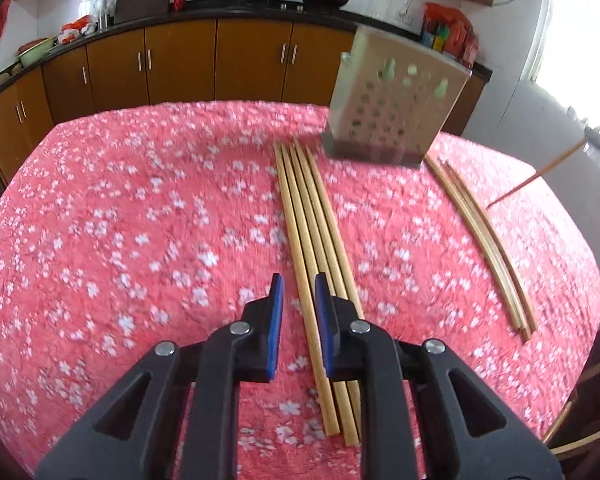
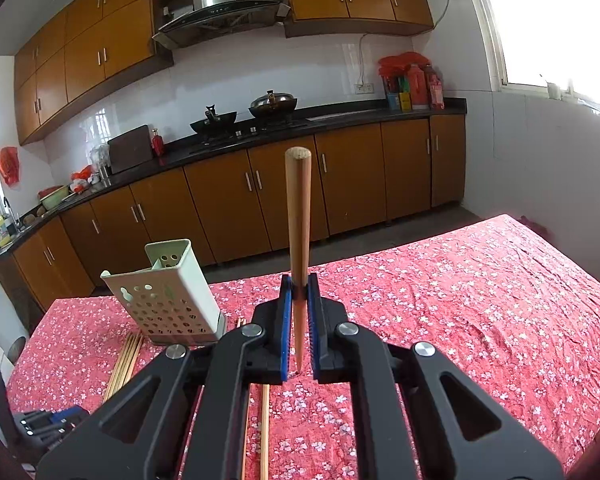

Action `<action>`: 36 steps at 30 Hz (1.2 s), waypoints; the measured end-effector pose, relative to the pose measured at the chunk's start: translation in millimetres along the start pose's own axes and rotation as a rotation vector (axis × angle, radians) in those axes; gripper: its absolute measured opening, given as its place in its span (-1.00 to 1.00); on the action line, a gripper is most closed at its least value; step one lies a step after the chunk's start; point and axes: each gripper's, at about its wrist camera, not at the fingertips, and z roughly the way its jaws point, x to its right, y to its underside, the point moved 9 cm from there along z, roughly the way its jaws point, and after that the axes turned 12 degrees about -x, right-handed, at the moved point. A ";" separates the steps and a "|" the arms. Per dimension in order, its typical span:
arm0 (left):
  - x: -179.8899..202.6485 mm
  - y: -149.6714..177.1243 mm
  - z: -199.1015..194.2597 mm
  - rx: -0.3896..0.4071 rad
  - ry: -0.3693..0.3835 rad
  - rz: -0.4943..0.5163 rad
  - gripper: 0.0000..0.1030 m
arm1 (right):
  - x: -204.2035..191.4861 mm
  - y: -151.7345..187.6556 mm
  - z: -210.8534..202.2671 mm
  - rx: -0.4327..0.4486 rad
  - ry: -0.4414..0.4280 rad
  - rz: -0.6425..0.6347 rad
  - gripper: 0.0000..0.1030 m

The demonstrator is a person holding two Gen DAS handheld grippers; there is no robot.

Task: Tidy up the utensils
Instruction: 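Lift the held chopsticks upright with both tools and carry them toward the perforated holder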

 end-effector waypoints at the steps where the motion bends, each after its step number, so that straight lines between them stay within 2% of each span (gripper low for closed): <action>1: 0.2 2.6 3.5 -0.009 0.000 -0.001 -0.66 | -0.1 0.1 0.1 0.000 -0.001 0.000 -0.84; 5: -0.1 12.0 13.7 -0.036 -0.012 0.004 -0.67 | 0.7 1.3 0.4 0.000 0.006 -0.001 -0.84; 8: -2.4 13.9 14.6 -0.041 -0.047 0.011 -0.77 | 0.9 3.5 -0.6 0.000 0.004 0.004 -0.84; 9: -3.7 13.3 15.9 -0.042 -0.058 0.012 -0.84 | 0.7 4.3 -1.1 0.000 0.003 0.006 -0.84; 15: -33.7 -4.4 21.5 -0.023 -0.124 -0.035 -0.84 | -3.3 11.1 -5.0 0.002 0.013 -0.013 -0.84; 21: -59.8 -10.3 16.9 -0.015 -0.123 -0.094 -0.82 | -5.9 14.8 -6.6 0.007 0.017 -0.019 -0.84; 29: -55.2 -6.2 10.5 -0.026 -0.125 -0.062 -0.85 | -9.2 16.0 -6.8 0.009 0.021 -0.027 -0.84; 32: -57.1 -10.7 -4.5 0.010 -0.114 -0.075 -0.85 | -8.1 16.2 -7.2 0.006 0.022 -0.025 -0.84; 36: -57.5 -26.6 -44.7 0.122 -0.110 -0.076 -0.85 | -6.2 16.7 -8.0 0.007 0.020 -0.018 -0.84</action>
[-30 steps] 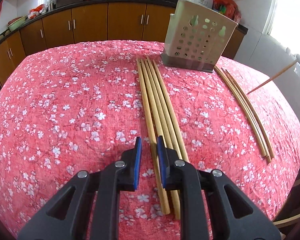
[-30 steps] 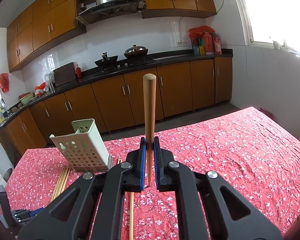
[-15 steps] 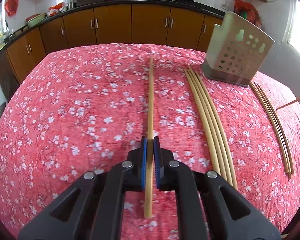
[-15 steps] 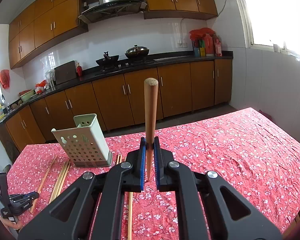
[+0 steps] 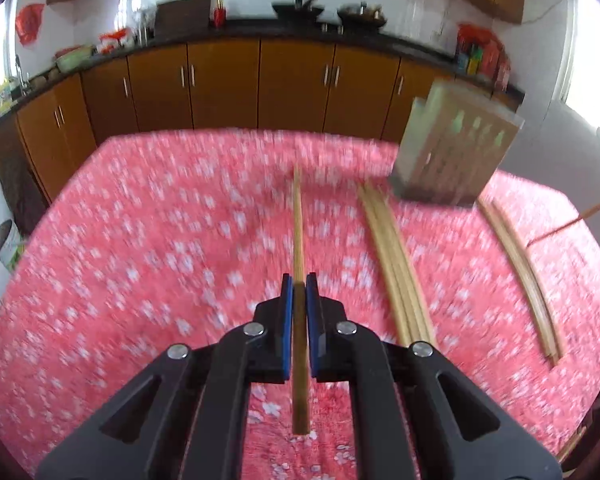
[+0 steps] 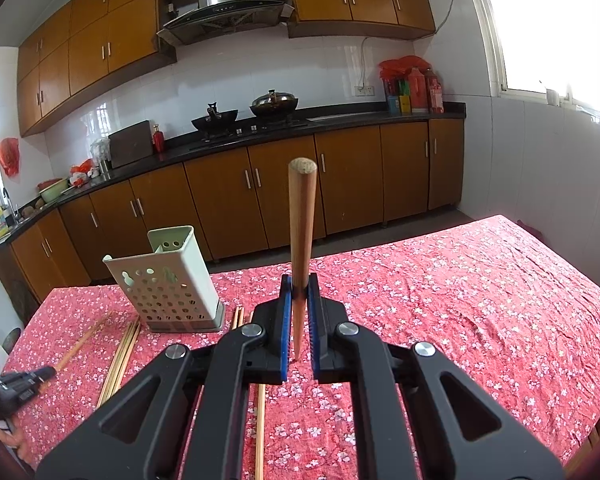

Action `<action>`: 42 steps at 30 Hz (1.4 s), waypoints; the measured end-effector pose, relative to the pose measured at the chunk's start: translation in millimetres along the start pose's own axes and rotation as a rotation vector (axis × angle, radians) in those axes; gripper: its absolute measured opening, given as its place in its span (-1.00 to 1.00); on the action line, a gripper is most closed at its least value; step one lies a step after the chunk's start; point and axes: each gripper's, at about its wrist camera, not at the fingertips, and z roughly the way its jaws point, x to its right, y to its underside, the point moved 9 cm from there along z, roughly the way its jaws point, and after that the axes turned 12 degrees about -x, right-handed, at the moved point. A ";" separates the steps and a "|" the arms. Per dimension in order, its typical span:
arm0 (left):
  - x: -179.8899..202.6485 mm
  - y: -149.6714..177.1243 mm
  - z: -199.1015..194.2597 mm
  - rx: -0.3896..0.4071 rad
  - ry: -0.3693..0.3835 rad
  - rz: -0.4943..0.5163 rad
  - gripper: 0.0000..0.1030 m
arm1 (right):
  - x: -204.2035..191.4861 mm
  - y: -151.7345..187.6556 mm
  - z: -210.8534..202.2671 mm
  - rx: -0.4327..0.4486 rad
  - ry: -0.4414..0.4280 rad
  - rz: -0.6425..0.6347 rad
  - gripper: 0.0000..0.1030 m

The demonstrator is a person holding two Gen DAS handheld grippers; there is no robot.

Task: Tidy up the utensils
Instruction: 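Lift the held chopsticks upright with both tools and carry them toward the perforated holder, then lower the chopsticks into the holder and open both tools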

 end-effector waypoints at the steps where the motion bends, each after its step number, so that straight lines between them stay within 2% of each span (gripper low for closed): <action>1: -0.1 -5.3 -9.1 0.026 0.002 -0.002 -0.85 | -0.1 0.1 0.0 0.000 0.000 0.000 -0.84; 6: 1.1 -31.0 -51.2 0.148 0.013 -0.030 -0.85 | -0.2 -0.2 -1.0 0.003 -0.003 -0.003 -0.84; 13: 0.7 -68.0 -79.3 0.239 -0.008 -0.044 -0.86 | -3.4 -8.4 -8.5 0.032 -0.014 -0.014 -0.84; 17: 6.0 -98.4 -105.8 0.298 0.012 -0.039 -0.86 | -8.6 -33.2 -27.4 0.106 -0.037 -0.012 -0.84; 23: 29.7 -152.4 -162.5 0.426 0.062 -0.008 -0.86 | -27.8 -86.8 -58.0 0.238 -0.118 0.004 -0.84; 27: 52.5 -177.6 -183.5 0.464 0.117 0.017 -0.86 | -48.7 -111.9 -66.2 0.292 -0.182 -0.009 -0.84; 31: 81.5 -194.1 -188.0 0.476 0.177 0.034 -0.86 | -70.9 -124.1 -61.4 0.306 -0.227 -0.028 -0.84; 35: 110.3 -199.9 -172.5 0.486 0.190 0.067 -0.86 | -96.6 -125.8 -45.2 0.295 -0.254 -0.074 -0.84; 42: 129.4 -201.4 -113.9 0.396 0.213 0.072 -0.86 | -112.2 -107.6 4.8 0.179 -0.234 -0.117 -0.84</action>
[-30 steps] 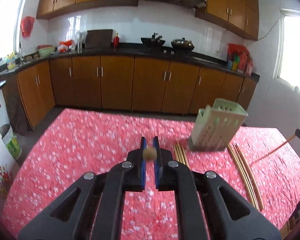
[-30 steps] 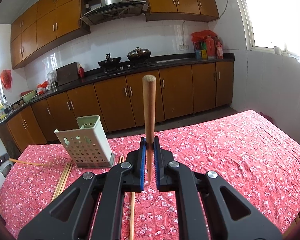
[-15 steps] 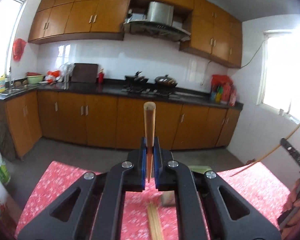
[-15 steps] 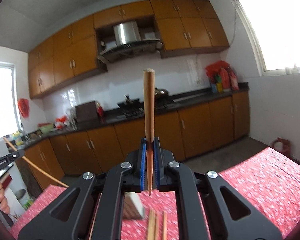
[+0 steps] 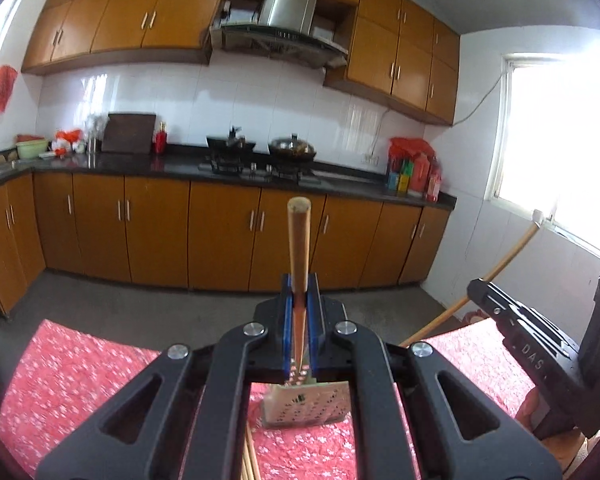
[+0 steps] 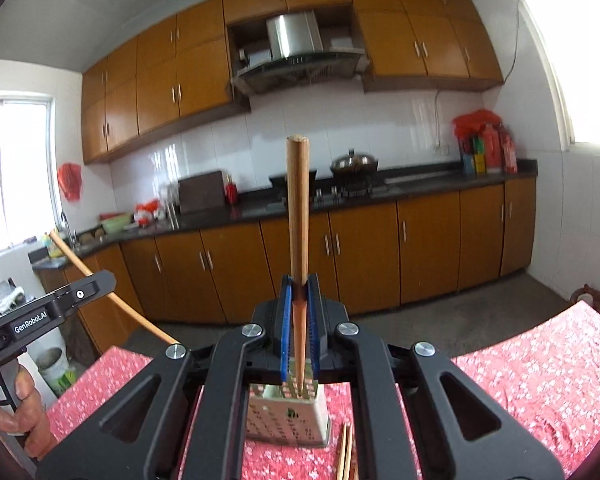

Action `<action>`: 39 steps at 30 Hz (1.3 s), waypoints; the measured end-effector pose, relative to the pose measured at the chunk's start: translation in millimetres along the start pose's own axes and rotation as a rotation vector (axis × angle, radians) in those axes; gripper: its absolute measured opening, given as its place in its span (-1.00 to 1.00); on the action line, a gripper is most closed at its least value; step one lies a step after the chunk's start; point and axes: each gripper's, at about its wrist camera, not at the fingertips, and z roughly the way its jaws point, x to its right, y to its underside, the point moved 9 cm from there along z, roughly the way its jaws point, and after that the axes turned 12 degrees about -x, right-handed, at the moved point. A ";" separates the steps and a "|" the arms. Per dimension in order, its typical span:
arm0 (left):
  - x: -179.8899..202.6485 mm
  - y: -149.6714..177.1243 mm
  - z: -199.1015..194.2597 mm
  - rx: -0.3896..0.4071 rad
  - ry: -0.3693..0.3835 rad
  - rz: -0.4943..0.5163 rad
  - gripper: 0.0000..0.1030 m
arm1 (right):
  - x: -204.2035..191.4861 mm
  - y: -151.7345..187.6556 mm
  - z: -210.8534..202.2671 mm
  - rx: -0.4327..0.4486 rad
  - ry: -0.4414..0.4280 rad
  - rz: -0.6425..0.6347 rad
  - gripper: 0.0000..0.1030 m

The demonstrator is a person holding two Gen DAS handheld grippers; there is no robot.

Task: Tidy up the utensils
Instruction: 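Lower the chopsticks into the holder and open both tools, then move both tools back down to the loose chopsticks on the cloth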

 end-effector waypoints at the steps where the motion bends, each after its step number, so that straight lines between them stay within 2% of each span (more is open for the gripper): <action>1: -1.0 3.0 5.9 -0.013 -0.001 -0.002 -0.86 | 0.4 4.2 6.0 -0.017 0.001 0.000 -0.84; 4: -2.3 11.5 21.8 -0.047 0.001 -0.006 -0.85 | -0.2 13.5 16.7 -0.055 -0.005 0.001 -0.83; 5: -3.6 13.6 24.5 -0.053 0.002 -0.010 -0.83 | 0.1 15.3 18.0 -0.060 -0.011 0.005 -0.75; 6: -4.7 15.0 26.8 -0.056 0.002 -0.014 -0.75 | 0.8 15.9 17.9 -0.062 -0.012 0.007 -0.43; 8: -8.7 16.4 25.9 -0.054 0.002 -0.023 -0.55 | 1.5 13.9 11.8 -0.046 -0.005 0.012 0.06; 9: -10.1 16.0 23.8 -0.048 0.002 -0.029 -0.47 | 2.1 11.8 7.0 -0.026 -0.003 0.013 0.07; 13: -14.2 11.9 12.2 -0.024 -0.004 -0.048 -0.38 | 1.6 3.0 -6.1 -0.005 0.000 0.009 0.07; 15: -20.9 10.8 -1.2 -0.002 -0.014 -0.064 -0.25 | 4.3 0.6 -18.5 0.016 0.010 0.008 0.07; 17: -26.7 13.5 -16.1 0.014 -0.025 -0.071 -0.22 | 10.9 1.3 -30.6 0.031 0.033 0.005 0.07; 21: -51.0 37.2 -40.9 0.012 -0.105 -0.069 -0.10 | 35.9 21.5 -44.6 0.006 0.101 0.014 0.07; 23: -66.1 57.6 -46.3 -0.012 -0.147 -0.073 -0.07 | 53.9 43.1 -44.4 -0.040 0.134 0.035 0.07; 26: -90.0 98.6 -40.3 -0.088 -0.213 -0.068 -0.07 | 81.0 89.3 -28.2 -0.172 0.178 0.062 0.06; 28: -103.9 130.0 -30.3 -0.151 -0.241 -0.066 -0.07 | 91.3 122.7 -13.9 -0.275 0.186 0.083 -0.11; 30: -113.2 160.4 -19.0 -0.216 -0.258 -0.066 -0.07 | 94.7 155.0 0.9 -0.376 0.157 0.104 -0.33; 33: -115.7 197.9 -3.3 -0.298 -0.244 -0.080 -0.07 | 86.6 202.0 19.4 -0.504 0.110 0.122 -0.46; 36: -110.7 222.1 6.4 -0.354 -0.200 -0.093 -0.09 | 69.5 229.0 26.1 -0.555 0.088 0.100 -0.46; 39: -100.3 242.4 13.6 -0.399 -0.161 -0.085 -0.16 | 60.4 241.5 34.4 -0.591 0.096 0.070 -0.46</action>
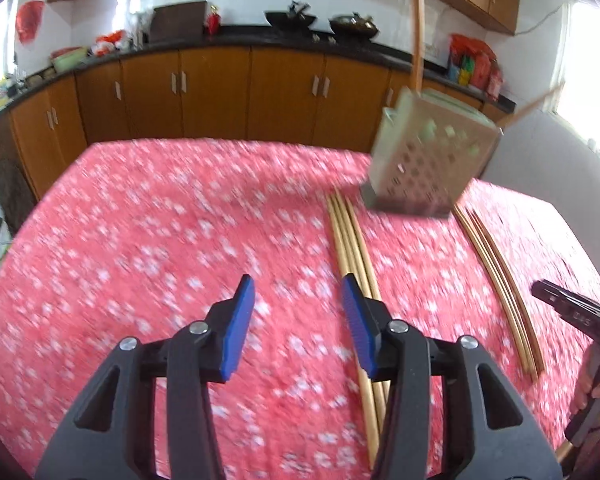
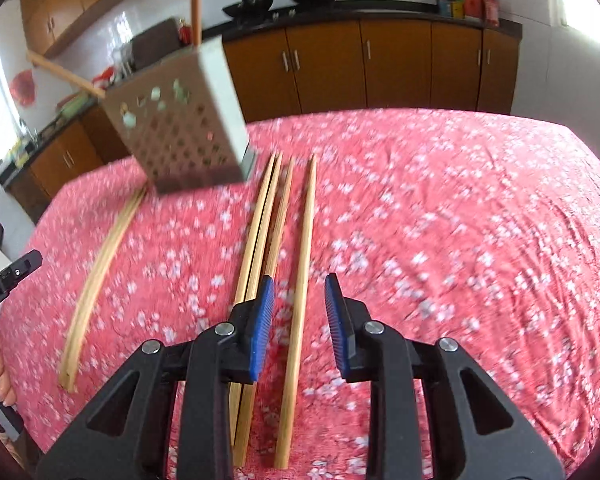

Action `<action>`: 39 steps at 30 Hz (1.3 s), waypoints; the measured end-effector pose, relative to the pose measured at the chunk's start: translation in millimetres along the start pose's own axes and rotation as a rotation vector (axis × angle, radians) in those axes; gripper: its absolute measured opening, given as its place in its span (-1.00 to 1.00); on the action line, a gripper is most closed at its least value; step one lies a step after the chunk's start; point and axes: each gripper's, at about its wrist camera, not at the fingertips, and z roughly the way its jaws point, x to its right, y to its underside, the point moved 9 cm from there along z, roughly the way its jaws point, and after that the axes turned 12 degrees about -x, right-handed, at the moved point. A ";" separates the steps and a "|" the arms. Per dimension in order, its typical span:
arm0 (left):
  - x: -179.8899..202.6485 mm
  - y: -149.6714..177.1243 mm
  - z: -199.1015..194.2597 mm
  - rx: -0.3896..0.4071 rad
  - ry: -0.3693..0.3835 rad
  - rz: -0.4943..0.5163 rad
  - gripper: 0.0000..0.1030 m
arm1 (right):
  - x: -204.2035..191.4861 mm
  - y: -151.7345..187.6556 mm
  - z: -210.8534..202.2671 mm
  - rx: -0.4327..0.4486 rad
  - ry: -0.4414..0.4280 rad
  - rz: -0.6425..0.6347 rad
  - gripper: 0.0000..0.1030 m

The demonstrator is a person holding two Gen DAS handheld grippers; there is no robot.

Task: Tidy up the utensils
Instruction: 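Move both tools back down to the loose chopsticks on the cloth, then close the right tool on a chopstick while the left tool grasps another chopstick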

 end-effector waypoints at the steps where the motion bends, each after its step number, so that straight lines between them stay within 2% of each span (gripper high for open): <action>1: 4.5 5.5 2.8 -0.012 0.007 0.008 -0.17 | -1.7 2.5 2.0 -0.007 0.009 -0.005 -0.46; 3: 13.1 11.5 6.7 -0.033 0.021 0.018 -0.22 | -4.4 7.3 10.5 -0.026 0.029 -0.012 -0.52; 4: 16.9 13.9 10.2 -0.042 0.026 0.021 -0.23 | -2.4 7.1 13.3 -0.031 0.032 -0.013 -0.62; 5: 20.3 16.3 12.9 -0.052 0.034 0.025 -0.28 | 0.1 8.2 18.5 -0.045 0.043 -0.016 -0.80; 6: 23.4 17.8 14.5 -0.060 0.038 0.029 -0.33 | 1.8 9.1 21.0 -0.050 0.053 -0.013 -0.85; 12: 32.0 24.0 28.5 -0.103 0.047 0.045 -0.53 | 23.2 7.7 19.3 -0.037 0.080 0.035 -0.85; 17: 37.7 27.0 35.0 -0.121 0.049 0.070 -0.62 | 24.8 6.7 18.1 -0.033 0.082 0.029 -0.85; 23: 39.8 31.7 39.4 -0.132 0.013 0.106 -0.65 | 25.9 6.7 18.0 -0.032 0.083 0.028 -0.85; 26: 34.9 31.7 43.9 -0.141 -0.020 0.103 -0.74 | 25.4 6.6 17.8 -0.034 0.087 0.024 -0.85; 29: 27.7 28.0 45.6 -0.138 -0.036 0.086 -0.83 | 24.5 8.2 16.9 -0.035 0.083 0.020 -0.84; 35: -10.0 12.2 52.8 -0.124 -0.089 -0.009 -0.83 | 26.1 6.8 16.1 -0.029 0.104 0.001 -0.84; 39: -32.6 6.1 54.4 -0.113 -0.066 -0.084 -0.82 | 40.3 -3.0 18.4 -0.018 0.125 0.039 -0.85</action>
